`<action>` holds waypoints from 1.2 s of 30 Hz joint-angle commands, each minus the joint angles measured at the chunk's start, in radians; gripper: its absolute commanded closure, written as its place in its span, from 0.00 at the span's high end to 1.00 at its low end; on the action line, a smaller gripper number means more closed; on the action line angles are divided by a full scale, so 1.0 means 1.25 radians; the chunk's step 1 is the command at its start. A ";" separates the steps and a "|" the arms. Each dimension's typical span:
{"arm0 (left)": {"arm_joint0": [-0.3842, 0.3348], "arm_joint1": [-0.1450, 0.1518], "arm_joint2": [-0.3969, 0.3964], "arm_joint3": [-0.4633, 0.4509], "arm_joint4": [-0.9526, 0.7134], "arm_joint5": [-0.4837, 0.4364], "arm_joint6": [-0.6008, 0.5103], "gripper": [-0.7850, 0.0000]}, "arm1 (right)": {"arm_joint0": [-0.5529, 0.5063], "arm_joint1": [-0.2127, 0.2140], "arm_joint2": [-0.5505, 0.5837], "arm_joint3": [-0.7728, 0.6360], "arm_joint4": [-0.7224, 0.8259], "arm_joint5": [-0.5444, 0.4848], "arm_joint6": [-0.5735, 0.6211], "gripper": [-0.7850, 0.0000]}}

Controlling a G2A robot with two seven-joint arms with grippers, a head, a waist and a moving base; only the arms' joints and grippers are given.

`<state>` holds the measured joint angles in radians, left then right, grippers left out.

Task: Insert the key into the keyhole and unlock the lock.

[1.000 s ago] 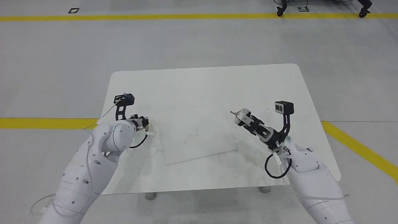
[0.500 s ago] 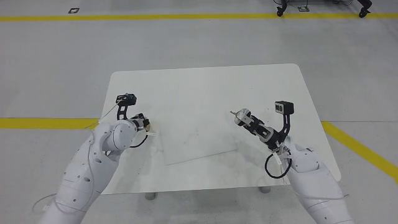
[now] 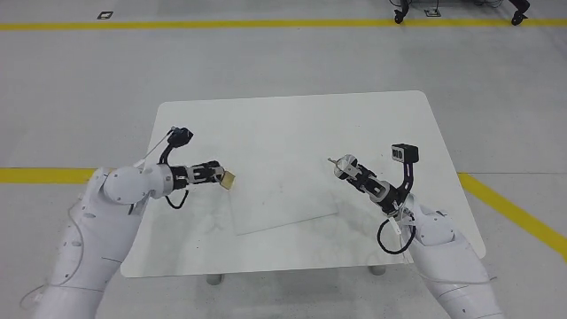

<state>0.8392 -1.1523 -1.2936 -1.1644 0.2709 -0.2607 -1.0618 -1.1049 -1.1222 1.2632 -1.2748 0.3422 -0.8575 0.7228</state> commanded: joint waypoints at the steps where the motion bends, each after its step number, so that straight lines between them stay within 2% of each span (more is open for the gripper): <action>1: -0.008 0.004 -0.006 0.011 -0.023 -0.089 -0.034 0.00 | 0.000 0.000 0.000 0.000 0.000 0.000 0.000 0.00; 3: -0.015 0.009 -0.012 0.026 -0.021 -0.148 -0.034 0.00 | 0.000 0.000 0.000 0.000 0.000 0.000 0.000 0.00; 5: -0.021 0.011 -0.008 0.032 0.032 -0.179 0.011 0.00 | 0.000 0.000 0.000 0.000 0.000 0.000 0.000 0.00; 8: -0.015 0.013 0.012 0.007 0.184 -0.203 0.139 0.00 | 0.000 0.000 0.000 0.000 0.000 0.000 0.000 0.00; 11: 0.015 0.013 0.043 -0.043 0.364 -0.176 0.284 0.00 | 0.000 0.000 0.000 0.000 0.000 0.000 0.000 0.00; 14: 0.043 0.010 0.065 -0.076 0.459 -0.126 0.377 0.00 | 0.000 0.000 0.000 0.000 0.000 0.000 0.000 0.00; 18: 0.043 0.003 0.096 -0.066 0.519 -0.039 0.416 0.00 | 0.000 0.000 0.000 0.000 0.000 0.000 0.000 0.00; 22: 0.027 -0.005 0.138 -0.033 0.603 0.022 0.407 0.00 | 0.000 0.000 0.000 0.000 0.000 0.000 0.000 0.00; 32: 0.016 -0.007 0.140 -0.021 0.621 0.012 0.391 0.00 | 0.000 0.000 0.000 0.000 0.000 0.000 0.000 0.00; 34: 0.017 -0.007 0.137 -0.025 0.617 0.011 0.387 0.12 | 0.000 0.000 0.000 0.000 0.000 0.000 0.000 0.00; 35: 0.018 -0.007 0.137 -0.026 0.617 0.014 0.387 0.27 | 0.000 0.000 0.000 0.000 0.000 0.000 0.000 0.00; 36: 0.018 -0.008 0.138 -0.026 0.617 0.020 0.387 0.36 | 0.000 0.000 0.000 0.000 0.000 0.000 0.000 0.00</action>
<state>0.8611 -1.1611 -1.1220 -1.1965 1.0417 -0.2433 -0.5785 -1.1049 -1.1222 1.2632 -1.2748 0.3422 -0.8575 0.7228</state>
